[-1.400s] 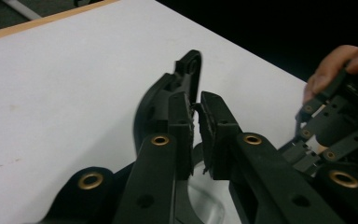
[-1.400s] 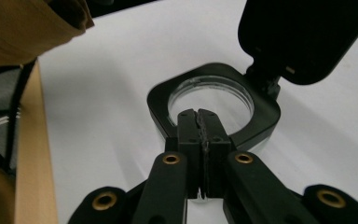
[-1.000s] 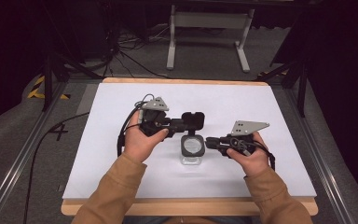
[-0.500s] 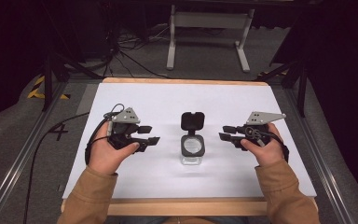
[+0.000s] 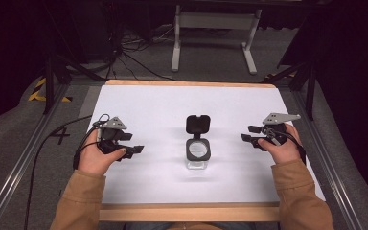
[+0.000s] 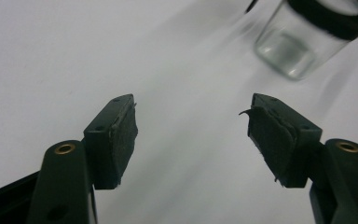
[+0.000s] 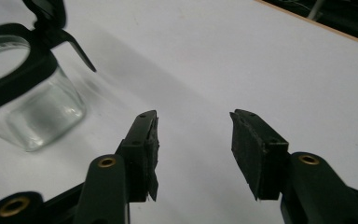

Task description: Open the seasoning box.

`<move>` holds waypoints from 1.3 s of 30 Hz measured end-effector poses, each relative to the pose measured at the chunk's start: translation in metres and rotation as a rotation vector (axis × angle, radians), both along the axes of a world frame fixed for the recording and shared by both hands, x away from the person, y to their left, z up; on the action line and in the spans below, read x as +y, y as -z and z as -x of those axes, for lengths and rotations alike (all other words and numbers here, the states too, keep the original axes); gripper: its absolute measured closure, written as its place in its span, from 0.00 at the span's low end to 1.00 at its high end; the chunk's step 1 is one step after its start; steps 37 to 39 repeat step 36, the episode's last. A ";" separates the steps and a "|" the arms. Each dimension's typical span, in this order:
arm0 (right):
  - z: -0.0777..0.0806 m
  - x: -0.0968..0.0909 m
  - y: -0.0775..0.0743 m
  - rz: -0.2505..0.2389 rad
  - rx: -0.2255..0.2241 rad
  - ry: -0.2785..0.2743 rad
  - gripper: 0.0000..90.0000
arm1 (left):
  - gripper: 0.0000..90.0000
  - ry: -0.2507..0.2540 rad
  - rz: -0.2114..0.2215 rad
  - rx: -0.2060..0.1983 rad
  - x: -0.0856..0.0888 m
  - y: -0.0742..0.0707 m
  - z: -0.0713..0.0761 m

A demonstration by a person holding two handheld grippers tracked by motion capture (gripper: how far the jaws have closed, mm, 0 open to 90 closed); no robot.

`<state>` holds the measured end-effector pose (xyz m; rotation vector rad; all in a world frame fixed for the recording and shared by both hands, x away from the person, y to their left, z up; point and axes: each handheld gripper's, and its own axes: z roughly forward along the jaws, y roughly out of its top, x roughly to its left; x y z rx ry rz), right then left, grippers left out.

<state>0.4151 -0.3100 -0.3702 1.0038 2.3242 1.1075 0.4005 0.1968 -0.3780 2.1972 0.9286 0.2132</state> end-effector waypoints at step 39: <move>-0.027 -0.031 0.061 0.087 0.086 0.114 0.48 | 0.32 -0.162 0.043 -0.016 0.021 0.073 -0.029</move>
